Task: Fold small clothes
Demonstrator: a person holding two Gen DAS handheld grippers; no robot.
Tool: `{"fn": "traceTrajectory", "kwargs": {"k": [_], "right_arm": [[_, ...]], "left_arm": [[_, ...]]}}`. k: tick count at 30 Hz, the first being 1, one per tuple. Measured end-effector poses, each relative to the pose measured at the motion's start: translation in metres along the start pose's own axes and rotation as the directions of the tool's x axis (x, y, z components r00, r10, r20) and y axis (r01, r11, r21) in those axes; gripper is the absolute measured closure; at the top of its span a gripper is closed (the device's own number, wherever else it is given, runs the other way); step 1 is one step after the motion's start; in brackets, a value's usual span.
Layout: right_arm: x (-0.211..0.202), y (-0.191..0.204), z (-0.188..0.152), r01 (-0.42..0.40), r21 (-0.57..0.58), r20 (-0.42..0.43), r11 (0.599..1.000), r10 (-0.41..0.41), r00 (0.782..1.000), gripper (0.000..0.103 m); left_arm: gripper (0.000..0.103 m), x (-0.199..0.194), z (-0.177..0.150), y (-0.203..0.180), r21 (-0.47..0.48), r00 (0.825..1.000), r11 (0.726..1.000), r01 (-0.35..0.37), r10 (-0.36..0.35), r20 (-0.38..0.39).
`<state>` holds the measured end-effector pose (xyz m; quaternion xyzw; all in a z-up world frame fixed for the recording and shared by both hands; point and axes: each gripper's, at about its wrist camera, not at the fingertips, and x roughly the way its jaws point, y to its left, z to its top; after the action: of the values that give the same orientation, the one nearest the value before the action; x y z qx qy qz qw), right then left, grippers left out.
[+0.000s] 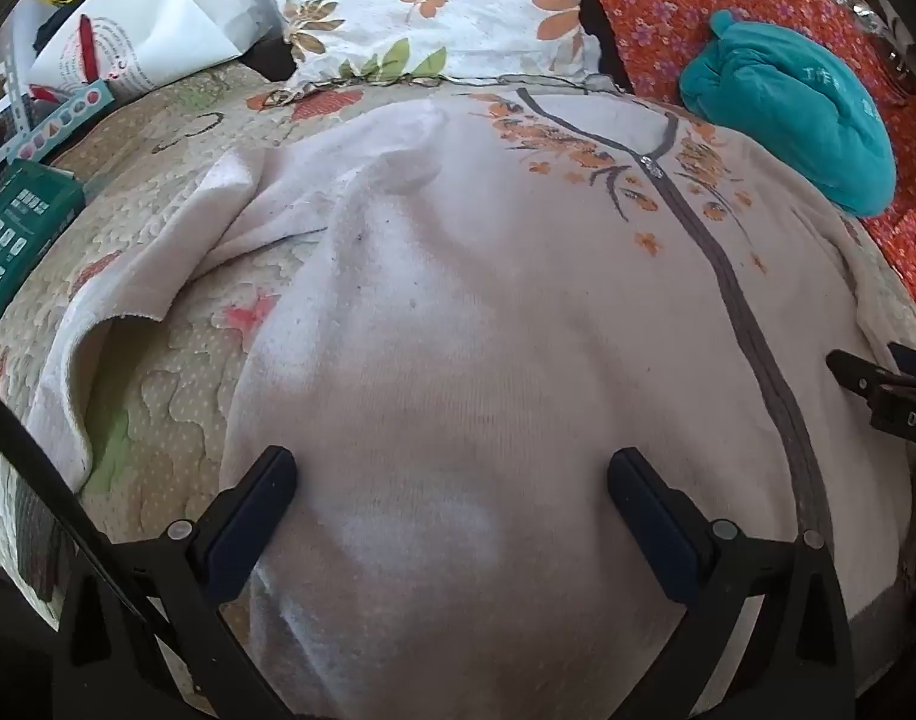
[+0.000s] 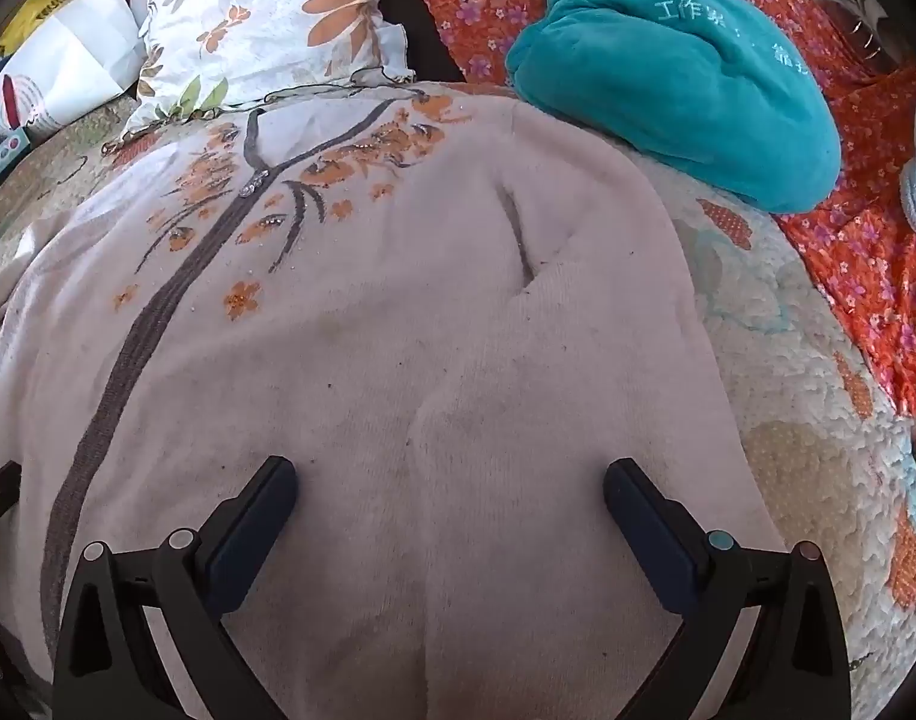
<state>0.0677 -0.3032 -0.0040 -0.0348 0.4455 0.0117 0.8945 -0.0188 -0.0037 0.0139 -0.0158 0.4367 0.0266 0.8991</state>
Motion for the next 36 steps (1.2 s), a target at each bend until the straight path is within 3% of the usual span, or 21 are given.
{"fn": "traceTrajectory", "kwargs": {"k": [7,10,11,15,17,18,21,24,29,31,32,35,36], "right_arm": [[-0.001,0.004,0.004,0.020,0.013,-0.014,1.000,-0.020,1.000,0.000],[-0.012,-0.001,0.007,-0.011,0.043,0.013,0.999,0.011,1.000,0.012],[-0.024,-0.004,0.007,-0.030,0.061,0.034,0.998,0.028,0.999,0.019],[-0.080,-0.027,0.025,-0.171,0.136,0.125,0.976,0.155,0.980,0.019],[-0.107,-0.039,0.028,-0.179,0.148,0.140,0.973,0.159,0.977,0.021],[-0.120,-0.047,0.029,-0.165,0.147,0.135,0.975,0.145,0.980,0.028],[-0.131,-0.057,0.026,-0.123,0.131,0.070,0.984,0.115,0.991,0.055],[-0.130,-0.059,0.009,-0.130,0.112,0.017,0.985,0.128,0.992,0.057],[-0.113,-0.027,-0.026,-0.158,0.029,-0.045,0.987,0.159,0.986,0.057],[-0.094,-0.013,-0.034,-0.185,0.042,-0.137,0.982,0.189,0.972,0.057],[-0.089,-0.010,-0.035,-0.202,0.069,-0.212,0.977,0.213,0.954,0.055],[-0.069,0.003,-0.050,-0.160,0.057,-0.213,0.986,0.168,0.962,0.055],[-0.071,0.003,-0.048,-0.161,0.052,-0.226,0.986,0.169,0.959,0.069]], "left_arm": [[0.000,0.003,0.002,-0.003,-0.022,0.998,0.999,-0.037,0.038,0.045],[0.000,0.004,0.003,-0.002,-0.020,0.999,0.999,-0.035,0.036,0.030],[0.000,0.004,0.003,-0.001,-0.024,0.999,0.999,-0.034,0.035,0.024],[0.000,0.005,0.001,-0.004,-0.017,0.999,0.999,-0.040,0.040,0.010],[0.000,0.005,0.002,-0.004,-0.017,0.999,0.999,-0.035,0.035,-0.003],[0.000,0.006,0.001,-0.004,-0.016,0.999,0.999,-0.035,0.035,-0.006],[0.000,0.006,0.001,-0.004,-0.020,0.999,0.999,-0.030,0.030,-0.014],[0.000,0.007,0.001,-0.003,-0.019,0.999,0.999,-0.029,0.029,-0.013],[0.000,0.007,-0.001,-0.003,-0.021,0.999,0.999,-0.032,0.032,-0.006],[0.000,0.007,-0.001,-0.003,-0.022,0.999,0.999,-0.033,0.033,-0.004],[0.000,0.007,-0.001,-0.003,-0.022,0.999,0.999,-0.033,0.033,-0.004],[0.000,0.007,-0.002,-0.003,-0.020,0.999,0.999,-0.033,0.033,0.001],[0.000,0.006,-0.002,-0.003,-0.020,0.999,0.999,-0.034,0.034,0.002]]}}
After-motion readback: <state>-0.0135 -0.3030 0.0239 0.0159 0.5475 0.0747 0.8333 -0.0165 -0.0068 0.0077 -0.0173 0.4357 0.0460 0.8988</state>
